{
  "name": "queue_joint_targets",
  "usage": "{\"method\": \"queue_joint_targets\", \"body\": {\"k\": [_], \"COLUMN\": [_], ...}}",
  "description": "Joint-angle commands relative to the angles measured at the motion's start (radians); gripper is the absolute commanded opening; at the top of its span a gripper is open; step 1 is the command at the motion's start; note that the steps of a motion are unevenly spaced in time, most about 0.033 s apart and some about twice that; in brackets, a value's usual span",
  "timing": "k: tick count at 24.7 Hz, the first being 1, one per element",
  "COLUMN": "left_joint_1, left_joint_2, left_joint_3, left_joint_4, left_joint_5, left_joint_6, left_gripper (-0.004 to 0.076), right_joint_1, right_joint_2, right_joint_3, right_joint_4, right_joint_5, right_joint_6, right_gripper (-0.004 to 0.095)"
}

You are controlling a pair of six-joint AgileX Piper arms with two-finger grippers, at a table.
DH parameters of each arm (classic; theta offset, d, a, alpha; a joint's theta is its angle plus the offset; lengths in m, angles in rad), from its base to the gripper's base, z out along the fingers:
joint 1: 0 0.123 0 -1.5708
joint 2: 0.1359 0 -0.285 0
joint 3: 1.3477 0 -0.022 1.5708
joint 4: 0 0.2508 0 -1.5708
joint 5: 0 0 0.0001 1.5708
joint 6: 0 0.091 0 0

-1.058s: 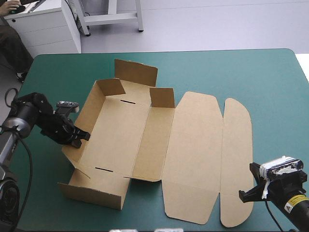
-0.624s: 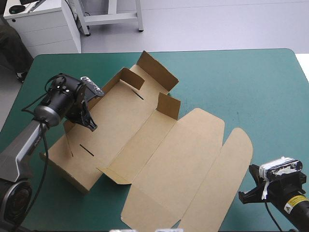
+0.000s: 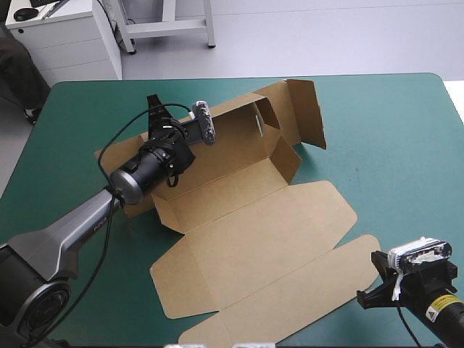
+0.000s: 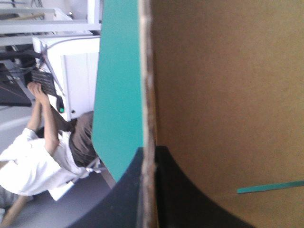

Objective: Fold the box

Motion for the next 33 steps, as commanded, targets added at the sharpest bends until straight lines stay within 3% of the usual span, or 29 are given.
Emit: {"method": "queue_joint_targets", "body": {"k": [1, 5, 12, 18, 26, 33], "left_joint_1": [-0.054, -0.151, -0.23, -0.234, -0.234, -0.232], "left_joint_2": [-0.054, -0.118, -0.218, -0.266, -0.24, -0.213], "left_joint_3": [0.03, 0.205, 0.409, 0.472, 0.497, 0.497], "left_joint_4": [0.13, 0.436, 0.772, 0.839, 0.903, 0.963], "left_joint_5": [-0.086, -0.185, -0.262, -0.341, -0.264, -0.285], "left_joint_6": [-0.059, -0.277, -0.533, -0.63, -0.637, -0.641], "left_gripper": [-0.001, -0.001, -0.001, -0.001, -0.001, -0.001], "right_joint_1": [-0.005, -0.005, -0.005, -0.005, -0.005, -0.005], "right_joint_2": [0.007, 0.007, 0.007, 0.007, 0.007, 0.007], "right_joint_3": [-0.026, -0.026, -0.026, -0.026, -0.026, -0.026], "right_joint_4": [-0.001, -0.003, -0.003, -0.001, -0.001, -0.003], "right_joint_5": [-0.058, -0.058, -0.062, -0.062, -0.062, -0.062], "right_joint_6": [-0.01, -0.01, -0.01, -0.01, -0.01, -0.01], "right_gripper": [-0.002, -0.002, -0.002, -0.002, -0.002, -0.002]}}
